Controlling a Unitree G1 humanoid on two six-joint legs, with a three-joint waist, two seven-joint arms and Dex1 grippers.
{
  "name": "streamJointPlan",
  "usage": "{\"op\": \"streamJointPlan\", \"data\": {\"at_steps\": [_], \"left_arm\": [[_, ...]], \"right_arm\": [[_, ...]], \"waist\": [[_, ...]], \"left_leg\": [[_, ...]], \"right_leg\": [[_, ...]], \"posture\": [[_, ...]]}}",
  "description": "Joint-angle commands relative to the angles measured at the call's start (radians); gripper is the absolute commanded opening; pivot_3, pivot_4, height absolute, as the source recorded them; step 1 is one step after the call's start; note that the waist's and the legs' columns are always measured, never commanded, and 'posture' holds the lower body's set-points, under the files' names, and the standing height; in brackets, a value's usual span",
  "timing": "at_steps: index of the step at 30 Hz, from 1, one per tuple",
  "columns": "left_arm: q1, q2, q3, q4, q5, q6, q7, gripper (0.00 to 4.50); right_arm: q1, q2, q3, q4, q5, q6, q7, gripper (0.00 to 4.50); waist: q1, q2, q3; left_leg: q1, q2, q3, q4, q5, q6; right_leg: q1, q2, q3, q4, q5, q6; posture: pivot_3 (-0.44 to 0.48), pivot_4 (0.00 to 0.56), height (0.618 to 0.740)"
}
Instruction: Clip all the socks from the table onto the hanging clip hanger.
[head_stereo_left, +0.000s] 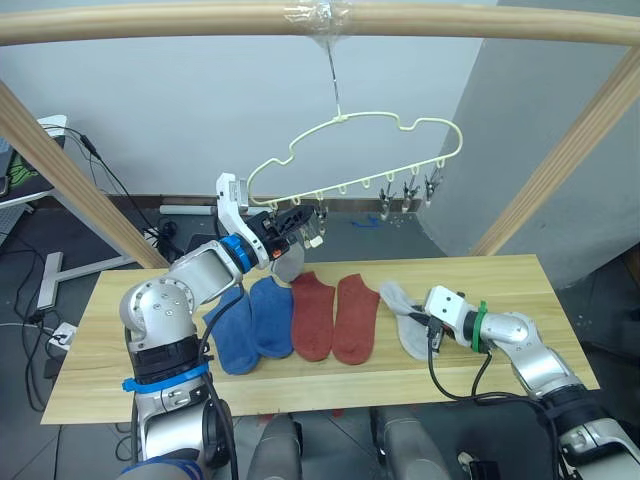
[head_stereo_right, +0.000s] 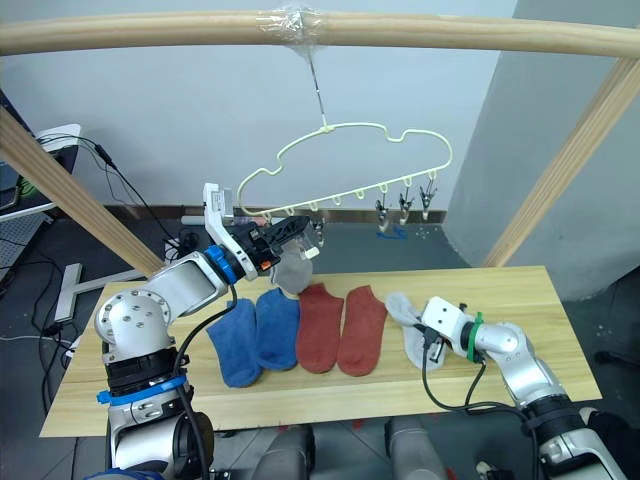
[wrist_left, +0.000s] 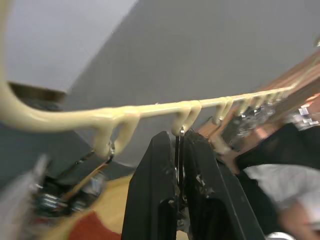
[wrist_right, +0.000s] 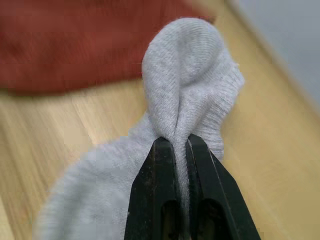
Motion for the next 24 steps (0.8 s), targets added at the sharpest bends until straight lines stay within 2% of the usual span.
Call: {"op": "streamJointPlan", "data": {"at_steps": [1, 4, 7, 12, 24], "left_arm": [[-0.006, 0.005, 0.058, 0.063, -0.082, 0.074, 0.065, 0.00], [-0.024, 0.001, 0.083, 0.089, -0.140, 0.086, 0.110, 0.00], [-0.048, -0.015, 0.116, 0.121, -0.210, 0.080, 0.176, 0.00], [-0.033, 0.010, 0.096, 0.115, -0.264, 0.092, 0.200, 0.00], [-0.017, 0.039, 0.041, 0.109, -0.315, 0.048, 0.215, 0.00]], "right_arm": [[0.047, -0.009, 0.007, -0.247, 0.004, 0.066, 0.012, 0.01], [0.063, 0.010, 0.010, -0.341, 0.003, 0.129, -0.011, 0.01], [0.048, 0.092, 0.015, -0.485, 0.019, 0.248, -0.069, 0.01], [0.028, 0.151, 0.052, -0.617, 0.006, 0.388, -0.091, 0.01], [-0.027, 0.168, 0.092, -0.680, -0.005, 0.480, -0.119, 0.01]], "waist": [[0.000, 0.000, 0.000], [0.003, -0.001, 0.000], [0.003, -0.001, 0.000], [0.005, -0.001, 0.000], [0.018, -0.001, 0.000]], "left_leg": [[0.000, 0.000, 0.000, 0.000, 0.000, 0.000], [-0.001, 0.000, -0.001, 0.000, 0.000, 0.000], [-0.002, 0.000, 0.000, 0.000, 0.000, 0.000], [-0.002, 0.000, -0.001, 0.000, 0.000, 0.000], [-0.004, 0.000, 0.000, -0.001, 0.000, -0.001]], "right_leg": [[0.000, 0.000, 0.000, 0.000, 0.000, 0.000], [0.000, 0.000, 0.000, -0.001, 0.000, 0.000], [0.000, -0.001, 0.000, -0.001, 0.000, 0.000], [-0.003, 0.000, 0.000, 0.000, 0.000, 0.000], [-0.005, 0.000, 0.000, 0.000, 0.000, -0.001]], "posture": [[0.020, 0.234, 0.740], [0.018, 0.233, 0.740], [0.008, 0.234, 0.740], [0.001, 0.230, 0.740], [-0.002, 0.230, 0.740]]}}
